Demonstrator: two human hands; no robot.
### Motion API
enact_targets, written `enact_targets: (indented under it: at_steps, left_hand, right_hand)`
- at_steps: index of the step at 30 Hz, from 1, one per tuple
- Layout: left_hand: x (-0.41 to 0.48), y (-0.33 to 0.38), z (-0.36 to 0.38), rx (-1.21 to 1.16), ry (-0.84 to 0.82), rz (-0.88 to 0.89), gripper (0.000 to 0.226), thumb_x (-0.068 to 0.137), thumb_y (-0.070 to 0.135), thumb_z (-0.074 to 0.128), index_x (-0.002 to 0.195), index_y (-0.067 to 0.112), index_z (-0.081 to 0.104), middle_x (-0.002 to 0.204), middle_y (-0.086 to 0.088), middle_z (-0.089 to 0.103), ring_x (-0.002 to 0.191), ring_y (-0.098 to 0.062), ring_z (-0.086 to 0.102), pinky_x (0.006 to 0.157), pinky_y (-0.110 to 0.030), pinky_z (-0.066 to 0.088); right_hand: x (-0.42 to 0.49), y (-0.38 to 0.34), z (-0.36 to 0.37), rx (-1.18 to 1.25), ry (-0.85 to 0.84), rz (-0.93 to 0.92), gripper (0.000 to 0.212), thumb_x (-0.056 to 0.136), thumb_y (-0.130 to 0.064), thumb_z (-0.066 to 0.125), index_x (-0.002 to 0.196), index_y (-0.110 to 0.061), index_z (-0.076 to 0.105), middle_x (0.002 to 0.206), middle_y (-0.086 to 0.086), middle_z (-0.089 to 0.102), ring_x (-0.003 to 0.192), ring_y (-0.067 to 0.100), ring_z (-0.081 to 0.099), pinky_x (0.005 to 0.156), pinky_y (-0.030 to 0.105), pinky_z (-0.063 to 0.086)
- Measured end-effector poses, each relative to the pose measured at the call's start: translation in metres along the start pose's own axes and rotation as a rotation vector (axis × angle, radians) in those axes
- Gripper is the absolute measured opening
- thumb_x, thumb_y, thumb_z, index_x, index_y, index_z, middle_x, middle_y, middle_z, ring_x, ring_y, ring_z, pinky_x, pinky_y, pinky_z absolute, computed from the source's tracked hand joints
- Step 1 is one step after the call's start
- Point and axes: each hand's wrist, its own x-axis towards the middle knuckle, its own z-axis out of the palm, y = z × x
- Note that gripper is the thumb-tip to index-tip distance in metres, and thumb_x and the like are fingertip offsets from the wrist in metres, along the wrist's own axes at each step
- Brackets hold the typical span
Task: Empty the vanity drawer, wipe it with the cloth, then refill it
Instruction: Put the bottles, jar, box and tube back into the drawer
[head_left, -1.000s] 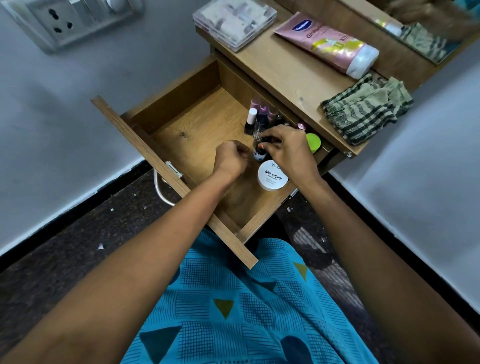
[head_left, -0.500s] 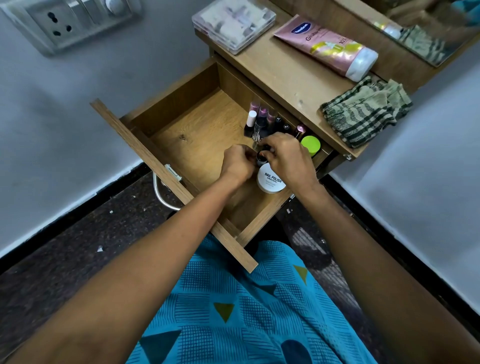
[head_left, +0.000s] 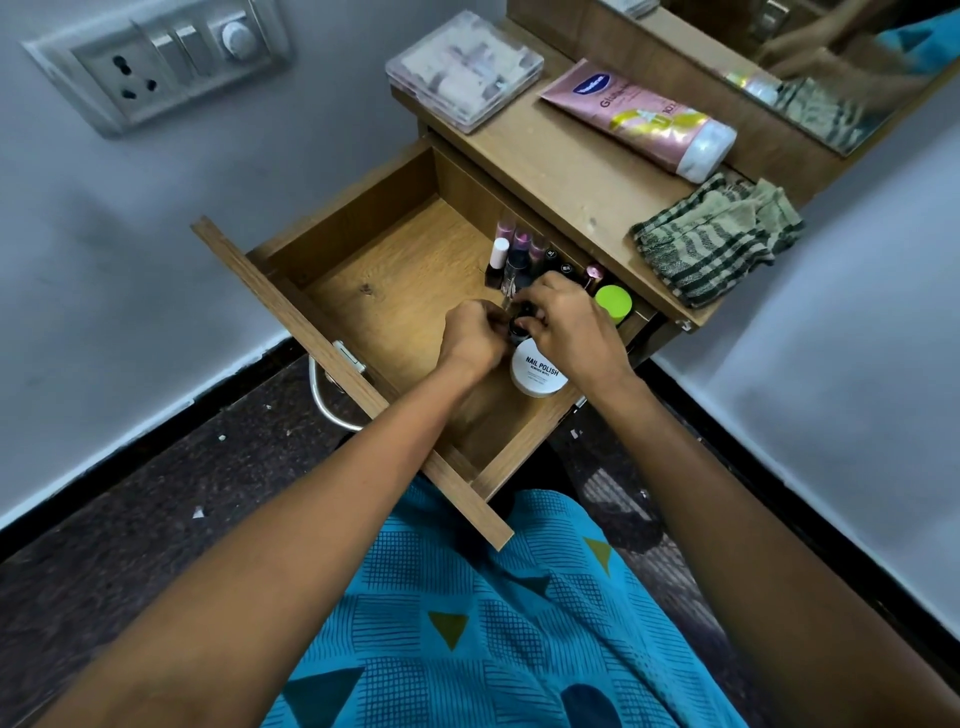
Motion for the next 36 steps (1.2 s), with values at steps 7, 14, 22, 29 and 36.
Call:
enact_targets:
  at_steps: [7, 14, 22, 29, 36]
  left_hand:
    - [-0.006, 0.012, -0.013, -0.047, 0.027, 0.088, 0.022, 0.084, -0.007, 0.055, 0.103, 0.0, 0.063, 0.09, -0.008, 0.06, 0.088, -0.018, 0.056, 0.088, -0.035, 0.05]
    - [0.007, 0.04, -0.034, -0.127, 0.22, 0.153, 0.019, 0.085, -0.001, 0.055, 0.099, 0.005, 0.065, 0.094, -0.009, 0.065, 0.087, -0.015, 0.057, 0.085, -0.033, 0.049]
    - [0.046, 0.072, -0.07, -0.12, 0.403, 0.221, 0.025, 0.09, 0.003, 0.049, 0.112, 0.005, 0.059, 0.11, -0.012, 0.063, 0.102, -0.022, 0.059, 0.088, -0.032, 0.051]
    - [0.083, 0.088, -0.085, -0.129, 0.487, 0.202, 0.024, 0.09, 0.013, 0.05, 0.111, 0.004, 0.056, 0.088, -0.003, 0.061, 0.088, -0.019, 0.058, 0.056, -0.019, 0.035]
    - [0.111, 0.093, -0.085, -0.221, 0.528, 0.165, 0.034, 0.088, 0.023, 0.058, 0.116, 0.004, 0.054, 0.116, -0.011, 0.062, 0.104, -0.021, 0.058, 0.063, -0.012, 0.034]
  right_hand:
    - [0.003, -0.01, -0.016, 0.026, 0.066, -0.007, 0.019, 0.087, -0.015, 0.058, 0.103, -0.006, 0.062, 0.106, 0.01, 0.06, 0.094, 0.026, 0.059, 0.074, 0.04, 0.052]
    - [0.029, -0.023, -0.042, 0.158, 0.217, -0.001, 0.018, 0.087, -0.011, 0.057, 0.101, -0.006, 0.067, 0.1, 0.01, 0.065, 0.089, 0.026, 0.061, 0.077, 0.039, 0.052]
    - [0.094, -0.024, -0.057, 0.172, 0.305, 0.03, 0.025, 0.095, -0.016, 0.047, 0.106, -0.001, 0.065, 0.101, 0.016, 0.066, 0.09, 0.026, 0.061, 0.078, 0.036, 0.049]
    - [0.149, -0.02, -0.059, 0.162, 0.366, 0.097, 0.03, 0.095, -0.018, 0.047, 0.117, -0.003, 0.06, 0.119, 0.016, 0.058, 0.109, 0.024, 0.053, 0.09, 0.027, 0.039]
    - [0.184, -0.005, -0.055, 0.137, 0.329, 0.19, 0.036, 0.094, -0.022, 0.048, 0.124, -0.002, 0.053, 0.128, 0.017, 0.051, 0.119, 0.027, 0.046, 0.098, 0.03, 0.034]
